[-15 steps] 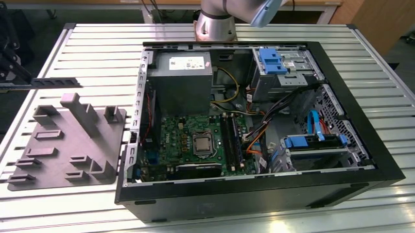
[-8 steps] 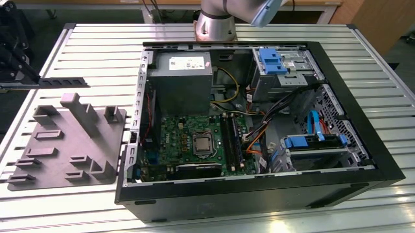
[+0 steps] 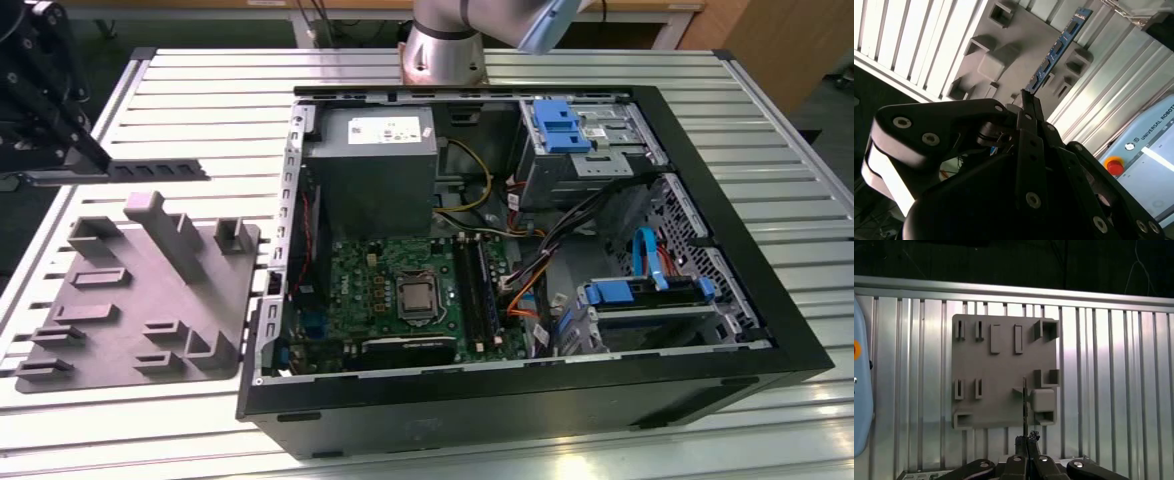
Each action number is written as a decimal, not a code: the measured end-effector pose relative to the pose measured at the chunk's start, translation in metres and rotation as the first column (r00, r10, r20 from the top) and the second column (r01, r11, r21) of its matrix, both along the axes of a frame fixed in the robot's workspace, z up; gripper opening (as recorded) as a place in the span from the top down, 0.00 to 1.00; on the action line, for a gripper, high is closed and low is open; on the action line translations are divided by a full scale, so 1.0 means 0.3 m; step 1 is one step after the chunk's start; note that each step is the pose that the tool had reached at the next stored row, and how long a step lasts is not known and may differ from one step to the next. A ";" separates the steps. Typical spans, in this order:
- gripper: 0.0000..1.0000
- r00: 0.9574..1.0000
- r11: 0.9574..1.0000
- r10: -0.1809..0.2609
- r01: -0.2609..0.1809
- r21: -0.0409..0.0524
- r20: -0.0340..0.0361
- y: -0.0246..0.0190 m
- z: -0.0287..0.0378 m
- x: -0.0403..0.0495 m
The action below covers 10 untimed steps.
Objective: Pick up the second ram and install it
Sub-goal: 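Pick up the second ram and move it above second insertion slot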
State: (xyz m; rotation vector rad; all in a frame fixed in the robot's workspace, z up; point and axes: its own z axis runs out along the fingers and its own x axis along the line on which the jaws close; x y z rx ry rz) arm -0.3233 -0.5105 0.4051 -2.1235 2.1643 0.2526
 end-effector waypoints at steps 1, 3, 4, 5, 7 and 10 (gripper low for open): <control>0.88 1.000 1.000 0.000 0.000 -0.002 0.000 0.000 0.000 0.008; 0.88 1.000 1.000 0.000 0.000 -0.008 -0.001 0.001 0.000 0.024; 0.88 1.000 1.000 0.000 0.000 -0.011 -0.001 0.002 0.000 0.032; 0.88 1.000 1.000 0.000 0.000 -0.013 -0.001 0.002 0.000 0.039; 0.88 1.000 1.000 0.000 0.000 -0.019 -0.002 0.004 0.000 0.054; 0.88 1.000 1.000 0.000 0.000 -0.029 -0.003 0.005 0.000 0.075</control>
